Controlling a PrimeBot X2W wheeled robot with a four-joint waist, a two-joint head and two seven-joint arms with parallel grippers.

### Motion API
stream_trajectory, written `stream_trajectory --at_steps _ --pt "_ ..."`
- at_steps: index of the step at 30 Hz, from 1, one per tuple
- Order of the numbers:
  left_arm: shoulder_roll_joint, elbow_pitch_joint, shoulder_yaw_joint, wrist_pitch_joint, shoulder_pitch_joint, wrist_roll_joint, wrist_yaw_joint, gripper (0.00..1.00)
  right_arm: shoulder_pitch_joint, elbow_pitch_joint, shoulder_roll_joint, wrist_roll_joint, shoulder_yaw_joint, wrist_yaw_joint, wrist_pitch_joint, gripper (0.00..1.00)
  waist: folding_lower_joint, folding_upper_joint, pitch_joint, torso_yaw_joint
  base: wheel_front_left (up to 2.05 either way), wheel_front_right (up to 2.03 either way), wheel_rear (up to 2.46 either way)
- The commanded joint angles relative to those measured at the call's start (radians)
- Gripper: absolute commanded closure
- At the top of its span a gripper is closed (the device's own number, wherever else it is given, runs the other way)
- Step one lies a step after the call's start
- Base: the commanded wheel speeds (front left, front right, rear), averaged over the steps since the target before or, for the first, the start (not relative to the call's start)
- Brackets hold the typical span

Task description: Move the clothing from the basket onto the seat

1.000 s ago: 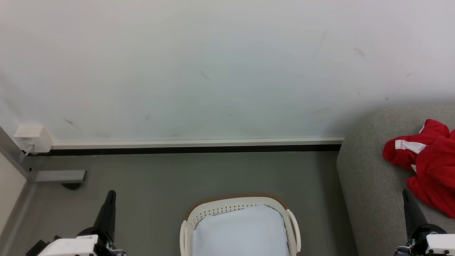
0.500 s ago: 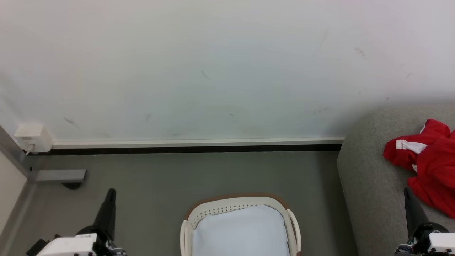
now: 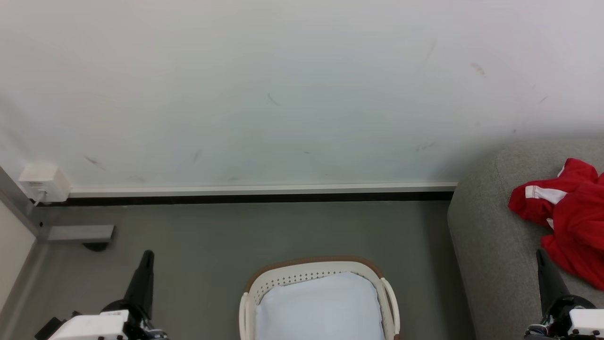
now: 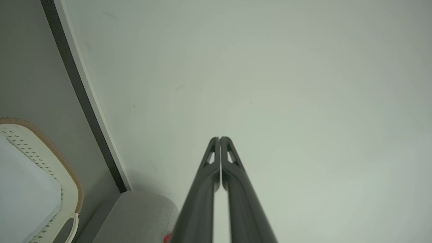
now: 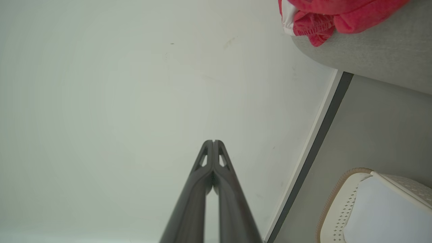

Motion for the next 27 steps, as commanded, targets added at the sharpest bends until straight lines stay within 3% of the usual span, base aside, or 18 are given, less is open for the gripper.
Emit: stream_trajectory --at_steps 1,27 --pt "0.007 -0.004 0.002 0.005 -0.007 -0.013 -0.002 1.0 -0.005 -0.005 -0.002 0.003 -0.003 -0.002 0.003 1.0 0.0 0.0 0.0 0.0 0.0 0.0 0.0" --pt "0.007 -0.004 0.002 0.005 -0.007 -0.013 -0.002 1.0 -0.005 -0.004 0.0 0.0 -0.005 -0.002 0.005 1.0 0.0 0.0 0.0 0.0 0.0 0.0 0.0"
